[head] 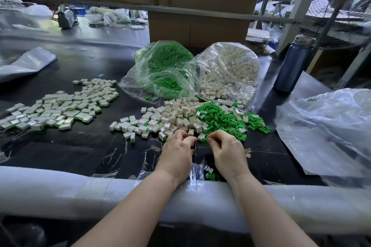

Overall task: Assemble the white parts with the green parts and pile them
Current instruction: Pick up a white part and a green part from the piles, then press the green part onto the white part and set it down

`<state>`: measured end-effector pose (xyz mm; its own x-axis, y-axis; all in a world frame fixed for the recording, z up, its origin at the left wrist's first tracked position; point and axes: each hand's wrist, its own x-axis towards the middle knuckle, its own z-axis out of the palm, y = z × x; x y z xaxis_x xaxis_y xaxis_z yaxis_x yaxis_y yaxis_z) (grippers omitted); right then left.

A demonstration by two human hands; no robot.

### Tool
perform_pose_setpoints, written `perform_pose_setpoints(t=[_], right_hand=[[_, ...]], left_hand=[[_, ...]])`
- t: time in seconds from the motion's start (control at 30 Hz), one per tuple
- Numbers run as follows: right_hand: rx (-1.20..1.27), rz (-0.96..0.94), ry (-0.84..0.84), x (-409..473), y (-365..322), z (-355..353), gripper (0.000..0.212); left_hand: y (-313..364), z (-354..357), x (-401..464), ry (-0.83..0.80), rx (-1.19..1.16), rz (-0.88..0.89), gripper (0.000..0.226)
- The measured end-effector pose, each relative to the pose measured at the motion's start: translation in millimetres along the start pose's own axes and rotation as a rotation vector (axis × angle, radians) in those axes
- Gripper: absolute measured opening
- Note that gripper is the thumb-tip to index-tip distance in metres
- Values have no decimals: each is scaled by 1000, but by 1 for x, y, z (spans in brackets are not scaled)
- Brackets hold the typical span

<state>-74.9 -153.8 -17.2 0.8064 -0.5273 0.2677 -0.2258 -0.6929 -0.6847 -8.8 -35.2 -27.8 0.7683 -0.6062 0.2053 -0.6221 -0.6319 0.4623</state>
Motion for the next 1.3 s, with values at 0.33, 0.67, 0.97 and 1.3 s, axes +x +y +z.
perform_pose_setpoints(t=[0.33, 0.67, 0.97, 1.3], right_hand=[[227, 73, 15, 0, 1, 0, 15], [466, 83, 7, -2, -5, -9, 17], [502, 71, -21, -1, -4, -9, 27], [554, 47, -11, 1, 0, -7, 25]], left_hand=[[3, -6, -3, 99, -150, 35, 30], [6, -13, -4, 98, -411, 37, 25], [5, -18, -4, 48, -610, -56, 22], [4, -14, -3, 41, -659, -77, 15]])
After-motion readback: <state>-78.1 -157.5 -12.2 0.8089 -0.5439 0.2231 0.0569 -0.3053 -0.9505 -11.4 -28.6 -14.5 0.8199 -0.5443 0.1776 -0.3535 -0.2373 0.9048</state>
